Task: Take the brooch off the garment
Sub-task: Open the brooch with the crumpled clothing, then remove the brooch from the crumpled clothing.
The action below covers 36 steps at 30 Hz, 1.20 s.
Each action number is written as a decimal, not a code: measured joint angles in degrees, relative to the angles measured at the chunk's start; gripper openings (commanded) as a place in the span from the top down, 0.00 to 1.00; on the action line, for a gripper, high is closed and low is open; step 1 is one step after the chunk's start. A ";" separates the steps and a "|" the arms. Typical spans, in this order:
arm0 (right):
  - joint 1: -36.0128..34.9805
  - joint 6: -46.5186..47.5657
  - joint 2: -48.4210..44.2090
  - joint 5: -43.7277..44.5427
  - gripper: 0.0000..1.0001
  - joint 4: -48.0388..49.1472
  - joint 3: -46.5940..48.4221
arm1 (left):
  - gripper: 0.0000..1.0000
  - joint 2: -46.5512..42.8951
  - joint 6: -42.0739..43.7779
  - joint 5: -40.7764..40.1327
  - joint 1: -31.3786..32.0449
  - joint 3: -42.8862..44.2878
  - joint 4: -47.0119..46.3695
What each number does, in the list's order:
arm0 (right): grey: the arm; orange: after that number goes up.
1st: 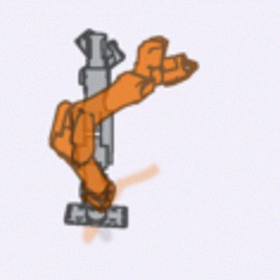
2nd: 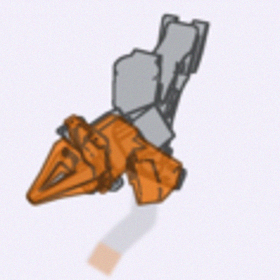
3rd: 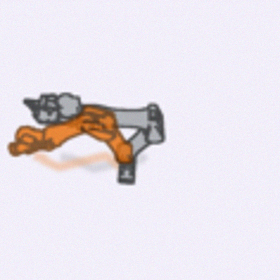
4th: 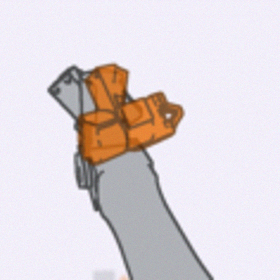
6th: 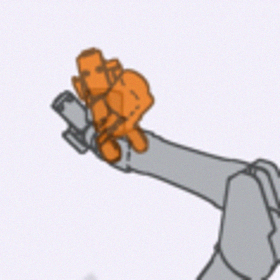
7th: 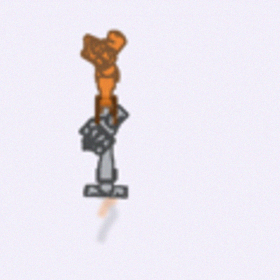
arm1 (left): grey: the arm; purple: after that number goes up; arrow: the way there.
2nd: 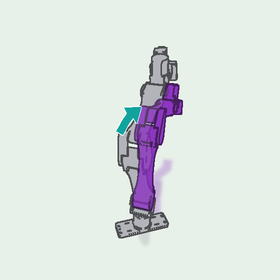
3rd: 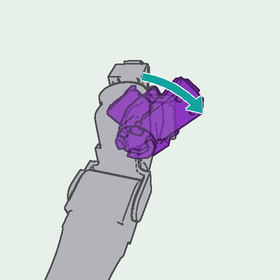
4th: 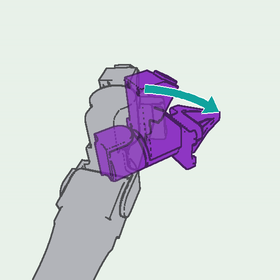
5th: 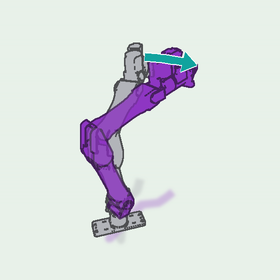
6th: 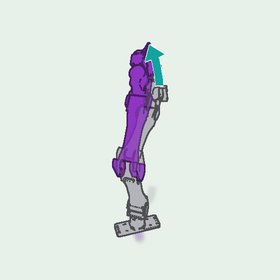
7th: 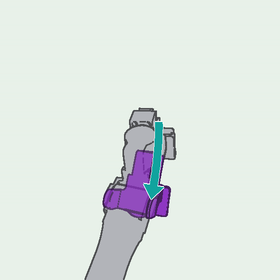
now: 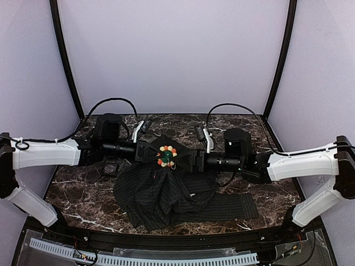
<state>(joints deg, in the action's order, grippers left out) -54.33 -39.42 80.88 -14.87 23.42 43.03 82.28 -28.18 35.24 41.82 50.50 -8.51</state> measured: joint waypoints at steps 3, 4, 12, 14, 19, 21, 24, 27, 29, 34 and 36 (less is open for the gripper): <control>-0.52 -0.02 -2.08 1.11 0.22 0.31 -1.73 | 0.99 -0.02 -0.11 -1.05 -0.68 0.00 0.09; -0.85 0.00 -2.23 1.73 0.23 0.11 -1.90 | 0.99 -0.02 -0.15 -1.55 -0.87 0.00 0.11; -6.54 0.72 -0.28 5.84 0.33 -1.38 -1.92 | 0.99 -1.07 -0.13 -5.09 -1.49 0.00 1.36; -7.80 0.83 1.33 6.88 0.37 -2.21 -1.53 | 0.99 -1.64 -0.11 -5.81 -1.49 0.00 1.60; -9.14 0.68 5.09 9.62 0.57 -4.52 0.52 | 0.99 -2.75 0.20 -7.02 -1.49 -0.04 2.27; -9.18 0.83 5.92 10.21 0.76 -4.70 1.40 | 0.99 -2.89 0.50 -7.48 -1.49 -0.09 2.51; -9.18 1.20 7.15 10.49 0.97 -5.07 3.78 | 0.99 -2.89 1.29 -8.46 -1.49 -0.15 2.97; -9.16 1.60 8.26 10.73 1.00 -5.73 7.08 | 0.99 -2.89 2.54 -9.97 -1.38 -0.15 3.98; -9.16 1.97 8.48 10.88 1.00 -5.95 8.81 | 0.99 -2.89 3.65 -11.43 -0.94 -0.15 5.05; -9.09 2.51 8.48 10.82 1.00 -5.95 10.43 | 0.99 -2.89 6.14 -15.32 0.57 -0.09 8.33; -9.03 2.54 8.52 10.82 1.00 -5.95 10.54 | 0.99 -2.89 6.88 -16.35 0.96 -0.02 9.22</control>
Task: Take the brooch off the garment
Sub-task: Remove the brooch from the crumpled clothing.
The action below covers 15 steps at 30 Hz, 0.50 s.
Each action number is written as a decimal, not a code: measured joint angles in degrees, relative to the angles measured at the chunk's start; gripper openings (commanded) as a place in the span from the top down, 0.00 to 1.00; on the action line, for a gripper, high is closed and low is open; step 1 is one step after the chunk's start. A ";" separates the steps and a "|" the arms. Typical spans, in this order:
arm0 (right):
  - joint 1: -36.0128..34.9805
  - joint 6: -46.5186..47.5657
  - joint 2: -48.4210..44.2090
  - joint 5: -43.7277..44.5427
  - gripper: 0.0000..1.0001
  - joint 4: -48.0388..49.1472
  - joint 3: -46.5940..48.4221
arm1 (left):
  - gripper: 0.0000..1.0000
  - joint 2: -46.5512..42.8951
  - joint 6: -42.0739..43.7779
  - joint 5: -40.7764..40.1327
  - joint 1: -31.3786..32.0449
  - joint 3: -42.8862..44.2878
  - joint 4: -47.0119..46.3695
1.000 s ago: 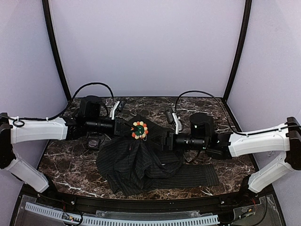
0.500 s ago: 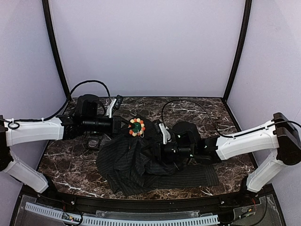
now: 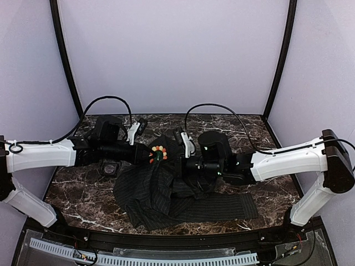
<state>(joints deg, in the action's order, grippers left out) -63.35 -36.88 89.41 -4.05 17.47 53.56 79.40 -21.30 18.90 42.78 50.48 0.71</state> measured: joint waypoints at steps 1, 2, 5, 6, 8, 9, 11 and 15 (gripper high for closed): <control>0.04 0.00 0.07 0.00 1.00 0.02 0.09 | 0.99 0.00 0.35 -0.50 0.28 0.07 0.39; 0.04 0.00 0.13 0.00 1.00 0.02 0.13 | 0.99 0.00 0.61 -0.92 0.44 0.07 0.72; 0.35 -0.28 0.57 0.07 1.00 0.02 0.39 | 0.99 0.00 1.31 -1.64 0.74 0.07 1.01; 0.52 -0.52 0.76 0.13 1.00 0.04 0.48 | 0.99 0.00 1.51 -1.90 0.90 0.09 1.01; 1.01 -1.03 0.90 0.28 1.00 0.04 0.55 | 0.99 0.00 1.86 -2.32 1.03 0.09 1.05; 1.31 -1.27 0.92 0.35 1.00 0.04 0.55 | 0.99 0.00 2.03 -2.60 1.18 0.09 1.05; 1.97 -1.86 0.92 0.59 1.00 0.04 0.55 | 0.99 0.00 2.47 -3.06 1.62 0.09 1.05; 3.26 -3.13 1.14 0.66 1.00 0.02 0.70 | 0.99 0.00 3.39 -3.58 2.60 0.09 1.05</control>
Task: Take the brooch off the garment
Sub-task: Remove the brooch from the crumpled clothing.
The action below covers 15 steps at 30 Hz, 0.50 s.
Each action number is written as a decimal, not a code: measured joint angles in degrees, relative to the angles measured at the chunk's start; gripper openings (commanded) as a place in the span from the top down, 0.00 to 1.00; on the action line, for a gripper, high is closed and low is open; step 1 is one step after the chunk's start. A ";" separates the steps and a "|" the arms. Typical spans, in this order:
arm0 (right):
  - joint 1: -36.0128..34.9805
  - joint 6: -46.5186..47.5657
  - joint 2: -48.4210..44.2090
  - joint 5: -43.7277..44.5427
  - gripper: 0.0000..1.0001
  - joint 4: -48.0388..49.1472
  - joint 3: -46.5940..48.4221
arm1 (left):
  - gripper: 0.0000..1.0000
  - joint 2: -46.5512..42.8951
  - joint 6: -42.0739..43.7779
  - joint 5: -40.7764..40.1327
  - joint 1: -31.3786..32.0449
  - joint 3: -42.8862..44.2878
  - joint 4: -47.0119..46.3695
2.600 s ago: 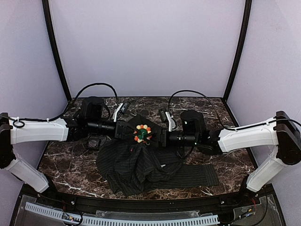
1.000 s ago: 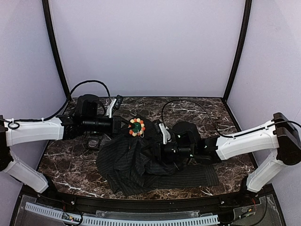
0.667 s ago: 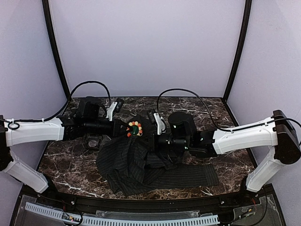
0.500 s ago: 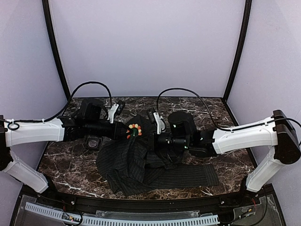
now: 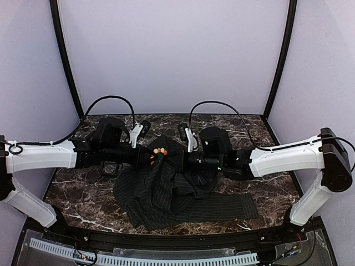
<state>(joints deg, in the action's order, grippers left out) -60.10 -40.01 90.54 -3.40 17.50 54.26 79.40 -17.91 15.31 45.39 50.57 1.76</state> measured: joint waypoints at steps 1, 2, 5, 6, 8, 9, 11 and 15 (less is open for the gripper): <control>0.33 -0.28 0.09 0.00 1.00 0.00 0.07 | 0.99 0.00 0.26 -0.20 0.33 0.00 0.00; 0.63 -0.61 0.20 -0.04 1.00 0.00 0.11 | 0.99 0.00 0.61 -0.42 0.68 0.02 0.00; 1.27 -1.49 0.55 -0.22 1.00 -0.11 0.24 | 0.99 0.00 1.55 -1.07 1.75 0.11 0.00; 1.49 -1.92 0.63 -0.26 1.00 -0.17 0.26 | 0.99 0.00 1.88 -1.25 2.03 0.13 0.00; 1.95 -2.60 0.66 -0.57 1.00 -0.33 0.26 | 0.99 0.00 2.60 -1.44 2.43 0.26 -0.02; 2.27 -2.84 0.66 -0.85 1.00 -0.33 0.24 | 0.99 0.00 2.91 -1.53 2.56 0.39 0.00; 2.91 -3.30 0.66 -1.01 1.00 0.22 0.24 | 0.99 0.00 3.69 -1.75 2.86 1.05 0.22; 4.15 -3.87 0.22 -0.31 1.00 1.22 -0.09 | 0.99 0.22 4.68 -2.49 3.69 2.01 0.96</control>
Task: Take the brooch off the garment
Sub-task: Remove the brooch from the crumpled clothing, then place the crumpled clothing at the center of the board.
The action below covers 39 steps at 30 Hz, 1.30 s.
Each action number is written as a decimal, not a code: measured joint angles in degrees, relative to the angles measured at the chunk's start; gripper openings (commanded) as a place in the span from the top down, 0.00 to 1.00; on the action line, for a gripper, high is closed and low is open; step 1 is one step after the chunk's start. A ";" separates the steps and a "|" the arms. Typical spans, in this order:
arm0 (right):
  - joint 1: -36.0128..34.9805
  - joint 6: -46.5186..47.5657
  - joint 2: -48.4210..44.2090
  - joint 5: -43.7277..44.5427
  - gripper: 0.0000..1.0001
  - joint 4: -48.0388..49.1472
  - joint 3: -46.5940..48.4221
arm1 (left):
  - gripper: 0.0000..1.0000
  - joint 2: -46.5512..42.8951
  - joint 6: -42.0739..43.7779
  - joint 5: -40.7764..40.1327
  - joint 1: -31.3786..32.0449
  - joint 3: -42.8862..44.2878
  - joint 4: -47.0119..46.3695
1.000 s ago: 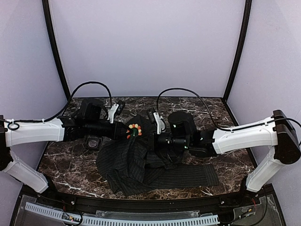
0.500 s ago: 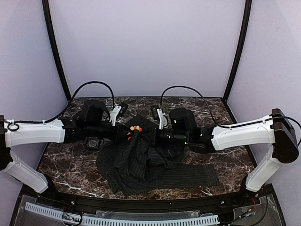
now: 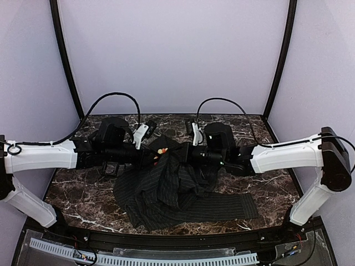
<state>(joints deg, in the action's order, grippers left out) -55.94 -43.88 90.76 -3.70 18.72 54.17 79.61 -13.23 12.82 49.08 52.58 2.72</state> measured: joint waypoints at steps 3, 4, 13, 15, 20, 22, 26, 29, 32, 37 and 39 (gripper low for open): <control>0.39 -0.22 -1.14 2.14 1.00 0.57 -0.90 | 0.99 0.07 0.72 -0.09 0.11 0.11 0.72; 0.59 -0.20 -1.79 2.69 1.00 0.90 -1.51 | 0.99 0.11 0.92 -0.33 0.22 0.22 1.01; 1.53 1.88 -10.10 3.21 1.00 6.12 -9.31 | 0.99 0.11 0.94 -5.90 -1.95 0.90 5.20; 1.62 2.89 -12.44 1.75 1.00 7.50 -11.26 | 0.99 0.11 0.44 -6.40 -4.00 0.92 5.53; 1.62 4.02 -15.45 -0.81 1.00 8.44 -14.51 | 0.99 -0.07 -0.92 -7.78 -7.58 0.90 5.57; 1.60 4.17 -16.26 -1.18 1.00 8.24 -15.74 | 0.99 -0.35 -1.36 -7.82 -8.20 0.92 5.57; 1.57 3.74 -17.84 0.20 1.00 6.27 -17.35 | 0.99 -1.44 -2.21 -7.37 -9.22 0.90 5.44; 1.77 3.52 -18.16 3.28 1.00 2.08 -16.63 | 0.99 -2.25 -2.91 -5.53 -10.03 0.90 4.94; 3.65 4.26 -15.63 5.53 1.00 -5.01 -11.80 | 0.99 -2.84 -3.93 -2.84 -11.04 0.87 3.78; 10.62 8.09 -9.90 8.46 1.00 -16.22 -0.85 | 0.99 -3.93 -5.77 2.38 -13.31 0.44 1.62; 14.08 9.81 -8.74 9.05 1.00 -19.71 2.34 | 0.99 -4.63 -6.16 4.22 -13.75 0.22 0.70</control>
<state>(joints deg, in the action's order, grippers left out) -41.87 -34.06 82.02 5.34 -0.99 56.51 74.98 -19.40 17.04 35.33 52.80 3.42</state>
